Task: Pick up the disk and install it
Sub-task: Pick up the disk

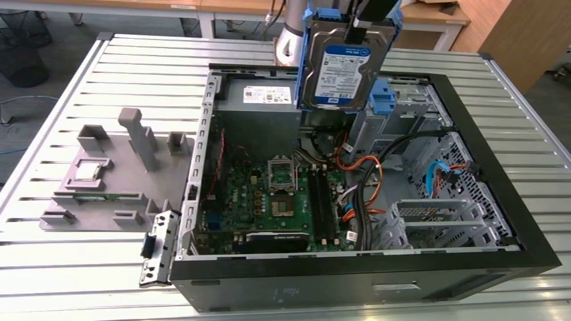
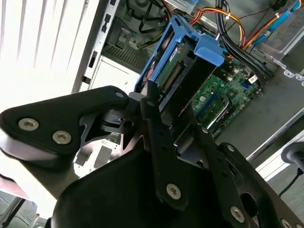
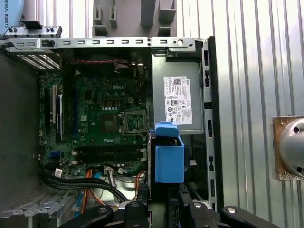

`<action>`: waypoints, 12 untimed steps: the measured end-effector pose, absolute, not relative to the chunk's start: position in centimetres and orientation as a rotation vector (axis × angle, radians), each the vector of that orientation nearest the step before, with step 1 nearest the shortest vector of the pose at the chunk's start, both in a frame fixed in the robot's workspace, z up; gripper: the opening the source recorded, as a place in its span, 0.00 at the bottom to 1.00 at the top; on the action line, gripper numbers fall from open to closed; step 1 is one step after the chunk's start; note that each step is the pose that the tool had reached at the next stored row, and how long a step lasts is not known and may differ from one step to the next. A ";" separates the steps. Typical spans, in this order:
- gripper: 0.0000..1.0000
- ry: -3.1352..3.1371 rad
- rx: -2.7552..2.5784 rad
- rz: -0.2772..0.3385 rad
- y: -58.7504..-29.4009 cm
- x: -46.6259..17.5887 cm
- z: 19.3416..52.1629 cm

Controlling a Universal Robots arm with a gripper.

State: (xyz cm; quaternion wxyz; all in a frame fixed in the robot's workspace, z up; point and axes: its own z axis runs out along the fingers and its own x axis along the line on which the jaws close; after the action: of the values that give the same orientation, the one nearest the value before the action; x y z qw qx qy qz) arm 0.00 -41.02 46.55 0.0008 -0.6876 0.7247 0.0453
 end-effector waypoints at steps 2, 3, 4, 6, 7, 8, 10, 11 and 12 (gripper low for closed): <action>0.35 2.274 -2.158 0.145 -41.4 0.0 46.5; 0.35 2.274 -2.157 0.146 -41.6 0.0 46.5; 0.35 2.273 -2.157 0.147 -41.8 0.0 46.5; 0.35 2.272 -2.156 0.150 -42.1 0.1 46.4; 0.35 2.271 -2.155 0.151 -42.3 0.1 46.4; 0.35 2.270 -2.155 0.152 -42.4 0.1 46.4; 0.35 2.269 -2.154 0.154 -42.8 0.1 46.4; 0.35 2.269 -2.153 0.155 -42.9 0.1 46.4; 0.35 2.269 -2.153 0.156 -43.0 0.1 46.4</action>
State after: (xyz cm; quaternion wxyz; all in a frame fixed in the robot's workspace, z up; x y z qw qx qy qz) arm 0.12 -43.05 46.35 0.0051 -0.6875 0.7244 0.0498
